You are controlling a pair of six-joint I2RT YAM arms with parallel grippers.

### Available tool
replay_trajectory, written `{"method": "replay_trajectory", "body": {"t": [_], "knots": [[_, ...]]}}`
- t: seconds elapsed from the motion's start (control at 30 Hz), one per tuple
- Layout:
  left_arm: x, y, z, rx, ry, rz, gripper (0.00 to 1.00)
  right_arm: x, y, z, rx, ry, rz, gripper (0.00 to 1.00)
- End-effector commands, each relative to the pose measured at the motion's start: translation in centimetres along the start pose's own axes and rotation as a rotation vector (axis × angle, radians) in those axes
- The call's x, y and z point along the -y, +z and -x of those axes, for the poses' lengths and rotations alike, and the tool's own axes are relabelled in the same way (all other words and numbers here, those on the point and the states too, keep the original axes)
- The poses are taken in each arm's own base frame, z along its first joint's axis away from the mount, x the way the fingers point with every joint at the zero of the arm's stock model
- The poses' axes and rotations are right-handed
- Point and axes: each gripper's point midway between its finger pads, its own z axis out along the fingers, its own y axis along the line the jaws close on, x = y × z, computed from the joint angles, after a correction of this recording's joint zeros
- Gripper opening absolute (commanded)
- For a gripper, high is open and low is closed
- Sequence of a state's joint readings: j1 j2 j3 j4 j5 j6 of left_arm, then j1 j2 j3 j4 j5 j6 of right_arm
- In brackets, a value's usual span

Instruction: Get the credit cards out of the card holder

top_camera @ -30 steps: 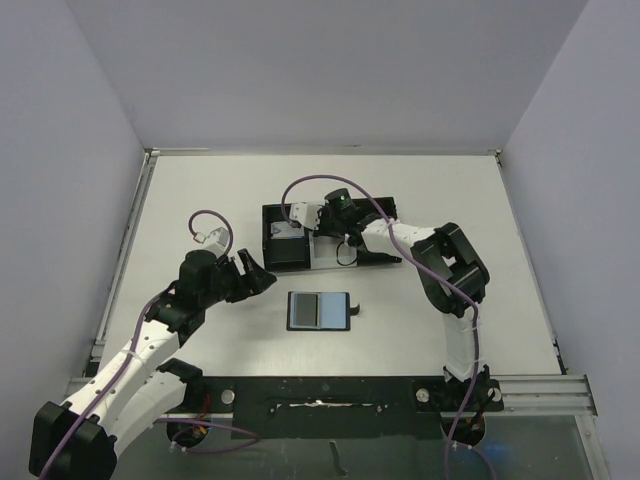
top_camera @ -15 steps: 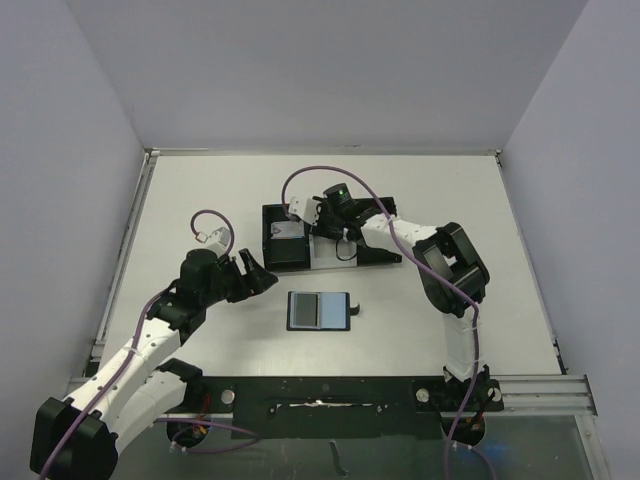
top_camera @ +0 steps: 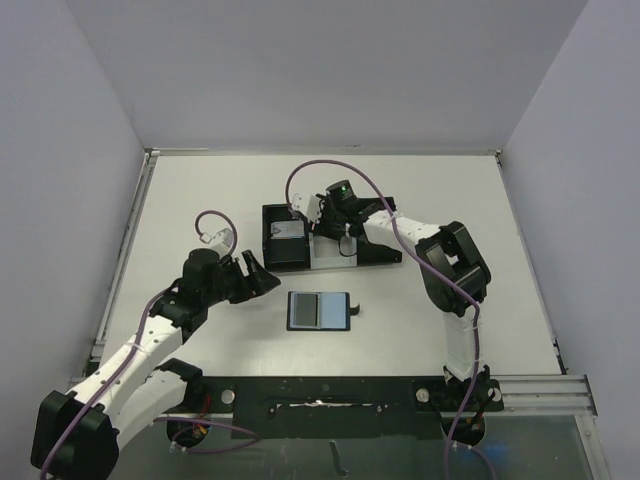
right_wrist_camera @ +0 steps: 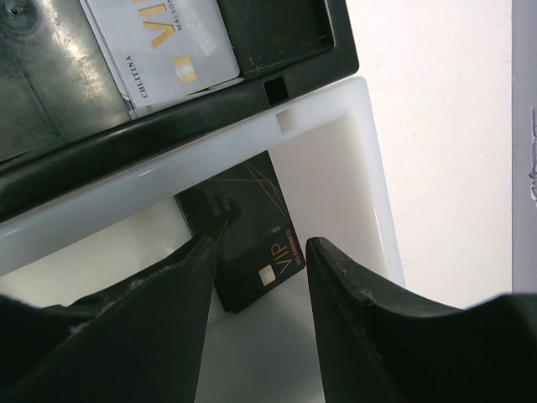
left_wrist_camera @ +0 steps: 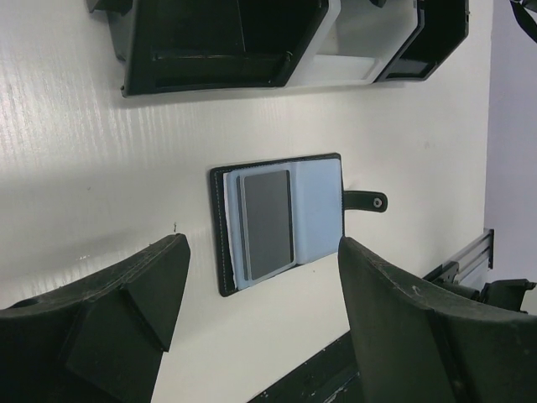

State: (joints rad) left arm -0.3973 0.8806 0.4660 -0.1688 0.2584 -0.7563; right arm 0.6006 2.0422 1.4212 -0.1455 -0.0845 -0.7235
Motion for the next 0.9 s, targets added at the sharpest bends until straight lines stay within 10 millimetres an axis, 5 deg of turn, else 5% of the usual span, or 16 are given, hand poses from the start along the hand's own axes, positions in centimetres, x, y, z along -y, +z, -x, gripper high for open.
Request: {"method": "replay_trajectory", "body": {"t": [0.0, 0.23, 0.5, 0.63, 0.87], "knots": [[1.9, 0.0, 1.3, 0.033, 0.014, -0.081, 0.71, 1.7, -0.4, 1.8, 0.055, 0.022, -0.025, 0.48], [2.2, 0.2, 0.8, 0.002, 0.010, -0.107, 0.71, 3.7, -2.5, 3.8, 0.120, 0.102, -0.087, 0.48], [2.6, 0.5, 0.6, -0.011, 0.009, -0.136, 0.71, 6.3, -11.6, 8.9, 0.392, 0.506, -0.230, 0.51], [3.0, 0.9, 0.4, -0.030, 0.015, -0.162, 0.68, 3.5, -14.8, 9.2, 0.439, 0.950, -0.097, 0.48], [3.0, 2.2, -0.5, -0.100, 0.011, -0.182, 0.63, -8.8, -12.5, 8.1, 0.309, 1.487, 0.314, 0.37]]}}
